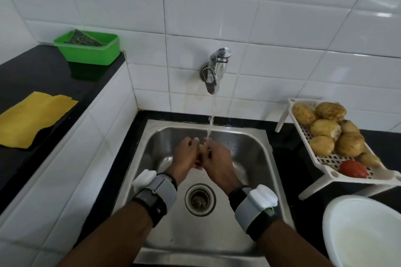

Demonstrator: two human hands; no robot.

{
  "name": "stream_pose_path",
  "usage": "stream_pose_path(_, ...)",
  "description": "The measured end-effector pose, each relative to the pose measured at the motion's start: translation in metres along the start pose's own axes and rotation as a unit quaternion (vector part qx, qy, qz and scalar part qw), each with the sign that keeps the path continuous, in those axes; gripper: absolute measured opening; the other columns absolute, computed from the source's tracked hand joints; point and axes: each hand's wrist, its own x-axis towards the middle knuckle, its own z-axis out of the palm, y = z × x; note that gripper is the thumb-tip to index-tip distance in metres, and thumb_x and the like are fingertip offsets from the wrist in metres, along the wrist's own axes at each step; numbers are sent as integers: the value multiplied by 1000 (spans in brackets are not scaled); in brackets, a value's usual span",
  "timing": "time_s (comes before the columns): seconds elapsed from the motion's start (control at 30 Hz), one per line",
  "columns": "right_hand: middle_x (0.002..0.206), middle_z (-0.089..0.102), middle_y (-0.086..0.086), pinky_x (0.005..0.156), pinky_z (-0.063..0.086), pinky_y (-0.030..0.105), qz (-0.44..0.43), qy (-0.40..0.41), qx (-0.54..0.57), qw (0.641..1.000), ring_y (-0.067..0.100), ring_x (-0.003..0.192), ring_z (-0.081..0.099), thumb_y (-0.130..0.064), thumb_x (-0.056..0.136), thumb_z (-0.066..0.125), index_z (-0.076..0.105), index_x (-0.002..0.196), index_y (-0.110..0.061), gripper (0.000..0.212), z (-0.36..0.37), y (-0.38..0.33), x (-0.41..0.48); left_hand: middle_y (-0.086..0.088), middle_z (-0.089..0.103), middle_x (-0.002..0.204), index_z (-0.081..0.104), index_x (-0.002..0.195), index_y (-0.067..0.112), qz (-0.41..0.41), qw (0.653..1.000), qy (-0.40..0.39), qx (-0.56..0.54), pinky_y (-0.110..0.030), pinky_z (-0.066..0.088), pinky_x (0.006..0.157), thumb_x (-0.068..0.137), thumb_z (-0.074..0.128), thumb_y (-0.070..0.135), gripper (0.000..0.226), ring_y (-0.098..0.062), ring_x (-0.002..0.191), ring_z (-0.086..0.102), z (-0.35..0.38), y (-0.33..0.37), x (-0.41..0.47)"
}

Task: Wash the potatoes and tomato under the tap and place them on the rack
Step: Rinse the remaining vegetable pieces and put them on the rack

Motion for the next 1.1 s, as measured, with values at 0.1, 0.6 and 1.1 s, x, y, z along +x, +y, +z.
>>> stream_pose_path(0.1,70,65,-2,59,49,14,30,13,58,998,5,58,61,-9,97,53,64,84,-10,17,-5,-2,1,-13,62,79,52,96,5,57,998,-11,-3,-27,44,42,104,40,28,28,-19,55,58,0,2,-8)
stream_pose_path(0.6,75,72,7,73,60,36,138,7,168,976,15,70,69,-24,97,58,70,88,-8,22,-10,-3,16,5,64,88,64,106,13,226,970,23,84,-13,49,62,101,47,17,18,-5,76,63,-8,-4,-14)
stream_pose_path(1.1,71,71,-1,65,54,19,33,38,113,992,8,68,67,-27,98,55,73,84,-13,27,-11,0,14,-3,67,99,61,111,14,144,987,12,67,-20,46,64,103,43,26,23,-12,83,62,-9,8,-4)
